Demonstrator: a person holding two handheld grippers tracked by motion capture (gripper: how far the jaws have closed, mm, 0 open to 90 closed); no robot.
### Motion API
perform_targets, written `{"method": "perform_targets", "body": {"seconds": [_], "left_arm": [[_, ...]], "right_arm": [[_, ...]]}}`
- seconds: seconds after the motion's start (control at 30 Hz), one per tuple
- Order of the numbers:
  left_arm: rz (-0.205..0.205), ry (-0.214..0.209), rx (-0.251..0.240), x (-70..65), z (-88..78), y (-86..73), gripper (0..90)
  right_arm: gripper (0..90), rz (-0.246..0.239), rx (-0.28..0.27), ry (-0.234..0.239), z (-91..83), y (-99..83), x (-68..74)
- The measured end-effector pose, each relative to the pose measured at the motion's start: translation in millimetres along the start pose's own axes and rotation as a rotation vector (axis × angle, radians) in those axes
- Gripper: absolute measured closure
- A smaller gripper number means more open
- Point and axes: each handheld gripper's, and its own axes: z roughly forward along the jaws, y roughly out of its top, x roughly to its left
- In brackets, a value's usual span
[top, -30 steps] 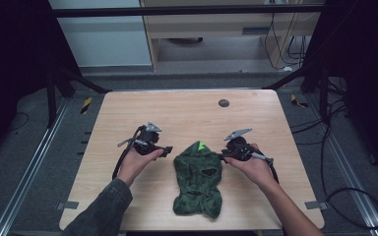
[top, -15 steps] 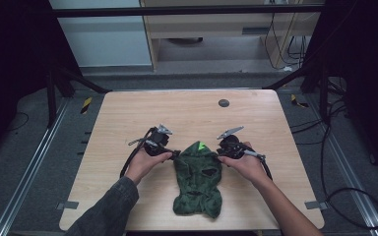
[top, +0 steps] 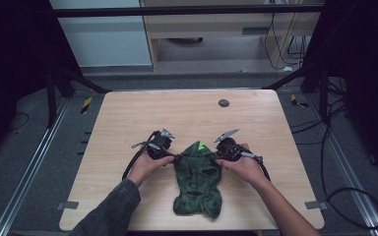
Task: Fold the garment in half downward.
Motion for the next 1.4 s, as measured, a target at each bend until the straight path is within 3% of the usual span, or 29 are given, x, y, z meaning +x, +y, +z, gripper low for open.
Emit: {"method": "perform_targets", "body": {"seconds": [0.33, 0.5, 0.57, 0.6, 0.8, 1.4], "left_arm": [[0.023, -0.028, 0.031, -6.9, 6.4, 0.6, 35.9], [0.044, -0.06, 0.039, -12.4, 4.3, 0.9, 55.6], [0.046, -0.072, 0.035, -14.1, 4.2, 0.4, 59.3], [0.044, -0.086, 0.033, -14.5, 4.0, -0.2, 67.4], [0.053, -0.107, 0.043, -15.0, 3.2, -0.7, 79.0], [0.074, -0.108, 0.063, -15.4, -5.4, 7.0, 83.1]], "right_arm": [[65.5, -0.018, 0.007, 0.017, -0.3, 0.4, 2.1], [74.9, -0.02, 0.02, 0.036, 0.0, 1.8, 3.2], [77.0, -0.022, 0.022, 0.039, 0.0, 2.1, 3.1], [80.7, -0.016, 0.026, 0.049, 0.3, 2.6, 3.7], [84.5, -0.014, 0.033, 0.062, 0.3, 3.2, 3.3], [85.1, -0.042, 0.026, 0.064, -12.2, 10.7, 0.3]]}}
